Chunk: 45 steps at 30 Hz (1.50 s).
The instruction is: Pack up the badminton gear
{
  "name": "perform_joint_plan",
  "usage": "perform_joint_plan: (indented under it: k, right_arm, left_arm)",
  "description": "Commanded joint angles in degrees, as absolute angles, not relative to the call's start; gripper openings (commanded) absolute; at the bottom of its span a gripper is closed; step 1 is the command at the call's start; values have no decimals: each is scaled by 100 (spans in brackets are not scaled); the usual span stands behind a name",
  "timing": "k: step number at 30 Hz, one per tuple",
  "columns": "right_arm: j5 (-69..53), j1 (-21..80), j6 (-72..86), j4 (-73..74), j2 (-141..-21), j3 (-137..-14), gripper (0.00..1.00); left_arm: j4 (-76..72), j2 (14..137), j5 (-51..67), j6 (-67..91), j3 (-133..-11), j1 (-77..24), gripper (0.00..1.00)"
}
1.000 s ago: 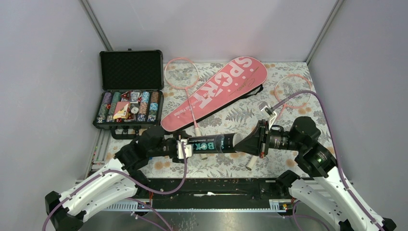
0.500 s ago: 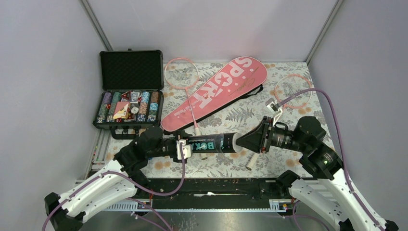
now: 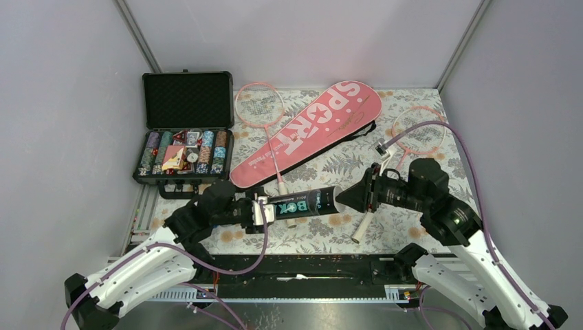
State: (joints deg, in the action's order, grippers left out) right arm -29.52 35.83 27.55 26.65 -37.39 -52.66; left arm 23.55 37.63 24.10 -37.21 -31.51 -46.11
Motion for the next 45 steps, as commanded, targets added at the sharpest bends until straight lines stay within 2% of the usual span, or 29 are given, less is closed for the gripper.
perform_joint_plan:
  k: [1,15,20,25,29,34,36,40,45]
  right_arm:
    - [-2955,3575,2744,2721,-4135,-5155,35]
    - [-3218,3577,3644,1930,-4169,-4519,40]
    - [-2683,3573,4366,1303,-4029,-4334,40]
    - [-2006,3571,4563,1437,-3743,-4494,42]
    - [-1212,3570,4652,1653,-2976,-4448,53]
    - [151,3572,4287,2265,-2079,-4511,70]
    - [129,3576,4137,2343,-1914,-4533,79]
    - [-569,3570,4045,2509,-1987,-4785,87]
    - [-579,3575,3895,2749,-1969,-4769,86]
  left_arm:
    - [1364,3724,2871,-3630,-3696,-4662,37]
    - [1062,3766,3016,-2788,-3945,-4663,34]
    - [967,3925,3181,-2196,-4052,-4667,33]
    - [881,3934,3065,-1612,-3891,-4664,32]
    - [1147,3926,2712,-1206,-3944,-4666,34]
    - [1241,4019,1541,-198,-4021,-4667,35]
    - [1397,4163,945,250,-4136,-4667,35]
    - [1924,4739,-109,741,-4548,-4659,35]
    - [2533,5602,-1031,1057,-5100,-4525,36]
